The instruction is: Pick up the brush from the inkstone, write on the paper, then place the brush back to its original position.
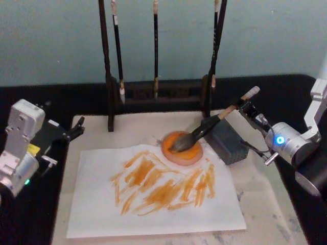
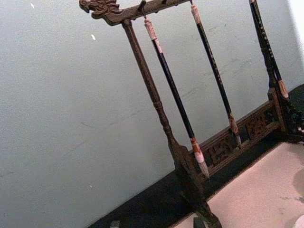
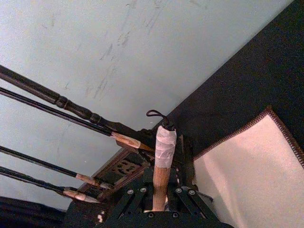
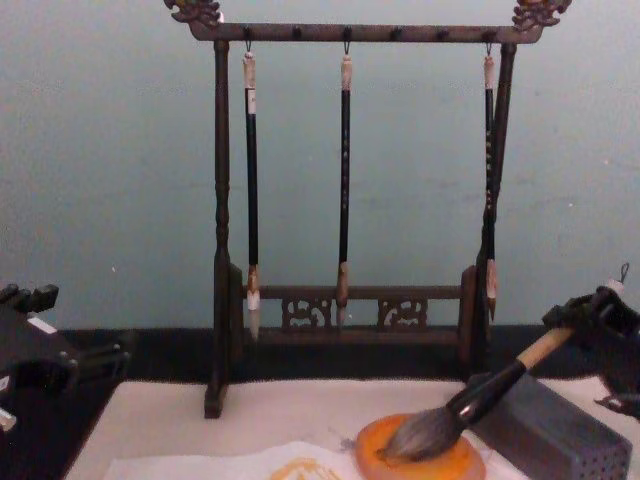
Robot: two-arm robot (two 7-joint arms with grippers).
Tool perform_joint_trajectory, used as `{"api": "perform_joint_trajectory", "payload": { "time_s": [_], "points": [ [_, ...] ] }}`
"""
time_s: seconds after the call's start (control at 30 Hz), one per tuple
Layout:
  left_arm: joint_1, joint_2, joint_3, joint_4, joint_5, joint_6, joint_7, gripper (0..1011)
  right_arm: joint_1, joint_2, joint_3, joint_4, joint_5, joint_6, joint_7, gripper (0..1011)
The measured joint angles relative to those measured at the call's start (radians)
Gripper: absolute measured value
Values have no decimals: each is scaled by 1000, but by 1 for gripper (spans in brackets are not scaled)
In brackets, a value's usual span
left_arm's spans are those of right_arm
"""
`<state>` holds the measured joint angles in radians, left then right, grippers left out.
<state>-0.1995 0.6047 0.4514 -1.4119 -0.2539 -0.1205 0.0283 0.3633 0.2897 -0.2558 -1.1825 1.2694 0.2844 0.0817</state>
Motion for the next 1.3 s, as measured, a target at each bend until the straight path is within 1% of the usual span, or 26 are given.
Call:
{"api": "perform_joint_trajectory", "payload": {
  "time_s": [0.47, 0.57, 0.63, 0.7, 0.73, 0.77, 0.8, 0.83, 0.87, 0.97, 1.0, 1.03, 1.07, 1.17, 1.2, 1.23, 1.3],
  "points": [
    [0, 0, 0, 0, 0, 0, 0, 1001, -1, -1, 2, 1, -1, 0, -1, 167],
    [0, 0, 0, 0, 0, 0, 0, 1001, -1, -1, 3, 1, -2, 0, -2, 245],
    [0, 0, 0, 0, 0, 0, 0, 1001, -1, -1, 3, 1, -2, 0, -2, 320],
    [0, 0, 0, 0, 0, 0, 0, 1001, -1, -1, 3, 1, -2, 0, -2, 361],
    [0, 0, 0, 0, 0, 0, 0, 1001, -1, -1, 3, 1, -2, 0, -2, 421],
    [0, 0, 0, 0, 0, 0, 0, 1001, -1, -1, 3, 1, -2, 0, -2, 421],
    [0, 0, 0, 0, 0, 0, 0, 1001, -1, -1, 4, 1, -2, 0, -2, 462],
    [0, 0, 0, 0, 0, 0, 0, 1001, -1, -2, 4, 1, -2, 0, -2, 477],
    [0, 0, 0, 0, 0, 0, 0, 1001, -2, -2, 4, 1, -2, 0, -2, 537],
    [0, 0, 0, 0, 0, 0, 0, 1001, -2, -2, 4, 1, -2, 1, -2, 596],
    [0, 0, 0, 0, 0, 0, 0, 1001, -2, -2, 4, 0, -2, 1, -2, 662],
    [0, 0, 0, 0, 0, 0, 0, 1001, -2, -2, 4, 0, -2, 1, -2, 680],
    [0, 0, 0, 0, 0, 0, 0, 1001, -2, -2, 4, 0, -2, 1, -2, 737],
    [0, 0, 0, 0, 0, 0, 0, 1001, -2, -2, 5, 0, -2, 1, -2, 817],
    [0, 0, 0, 0, 0, 0, 0, 1001, -2, -2, 5, 0, -2, 1, -2, 817],
    [0, 0, 0, 0, 0, 0, 0, 1001, -2, -2, 5, 0, -2, 1, -2, 868],
    [0, 0, 0, 0, 0, 0, 0, 1001, -2, -2, 5, 0, -2, 1, -2, 915]
  ]
}}
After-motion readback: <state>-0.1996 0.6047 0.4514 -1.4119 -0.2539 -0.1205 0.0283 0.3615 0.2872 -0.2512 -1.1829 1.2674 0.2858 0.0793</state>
